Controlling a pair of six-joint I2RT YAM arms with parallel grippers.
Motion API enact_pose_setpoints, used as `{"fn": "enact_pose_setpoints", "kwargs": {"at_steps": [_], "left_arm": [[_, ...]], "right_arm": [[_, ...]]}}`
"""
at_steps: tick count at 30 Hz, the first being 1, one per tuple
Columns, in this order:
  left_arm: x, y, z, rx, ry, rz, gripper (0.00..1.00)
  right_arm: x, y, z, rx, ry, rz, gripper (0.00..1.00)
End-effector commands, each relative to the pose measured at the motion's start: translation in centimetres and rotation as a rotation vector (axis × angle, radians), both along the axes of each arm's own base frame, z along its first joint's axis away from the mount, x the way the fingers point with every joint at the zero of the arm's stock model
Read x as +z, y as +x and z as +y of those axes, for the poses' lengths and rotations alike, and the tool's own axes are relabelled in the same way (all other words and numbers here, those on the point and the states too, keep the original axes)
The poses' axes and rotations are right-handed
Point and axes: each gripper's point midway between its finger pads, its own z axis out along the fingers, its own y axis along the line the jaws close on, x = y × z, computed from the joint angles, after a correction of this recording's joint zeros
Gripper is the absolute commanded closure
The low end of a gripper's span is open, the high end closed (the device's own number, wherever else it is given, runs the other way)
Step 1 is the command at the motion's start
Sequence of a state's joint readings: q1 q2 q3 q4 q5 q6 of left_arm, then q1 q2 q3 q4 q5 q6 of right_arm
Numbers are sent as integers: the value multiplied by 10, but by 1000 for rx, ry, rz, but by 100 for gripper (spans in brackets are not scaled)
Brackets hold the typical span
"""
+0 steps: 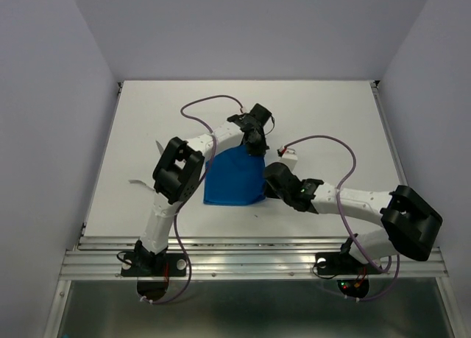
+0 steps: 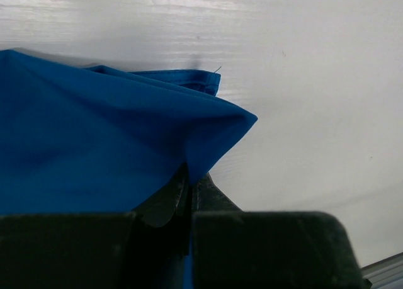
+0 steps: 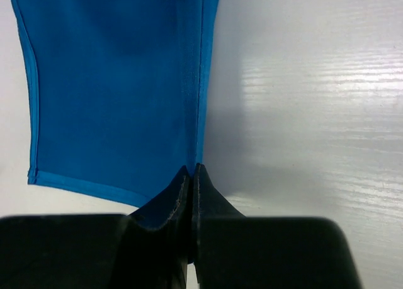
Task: Fold the napkin into a case and place the utensils inside
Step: Turn over the upper triangle folded napkin at the center of the board.
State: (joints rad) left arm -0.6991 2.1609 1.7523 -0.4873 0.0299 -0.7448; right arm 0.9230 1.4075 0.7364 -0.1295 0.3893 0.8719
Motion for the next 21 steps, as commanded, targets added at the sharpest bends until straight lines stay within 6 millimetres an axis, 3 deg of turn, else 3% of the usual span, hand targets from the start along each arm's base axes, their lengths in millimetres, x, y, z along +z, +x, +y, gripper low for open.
{"fn": "enact_pose_setpoints", "kwargs": {"at_steps": [1,5,9,11,12,14,15,18,21], "left_arm": [[43,64,-15,100,-76,-245,100],[27,59,-26,81,-62,-226,100],[18,53,-38,46,-64,-206,100],[14,51,-42,30,-66,-197,91],[14,50,-43,23,-66,-194,82],[15,46,-48,1,-64,-195,72],[19,45,-48,-6,-61,-199,64],[32,39,-52,-39,-55,-210,50],[43,33,-53,-75,-42,-216,42]], "right_arm": [[-6,-26,-2,34,26,64,99],[-18,-32,-14,12,10,80,99],[-26,-36,-22,-9,-1,88,90],[-28,-38,-25,-18,-1,94,82],[-30,-39,-28,-21,-3,95,65],[-30,-40,-30,-26,0,94,58],[-28,-41,-32,-25,7,88,48],[-21,-43,-36,-29,28,81,41],[-16,-44,-43,-38,30,81,38]]}}
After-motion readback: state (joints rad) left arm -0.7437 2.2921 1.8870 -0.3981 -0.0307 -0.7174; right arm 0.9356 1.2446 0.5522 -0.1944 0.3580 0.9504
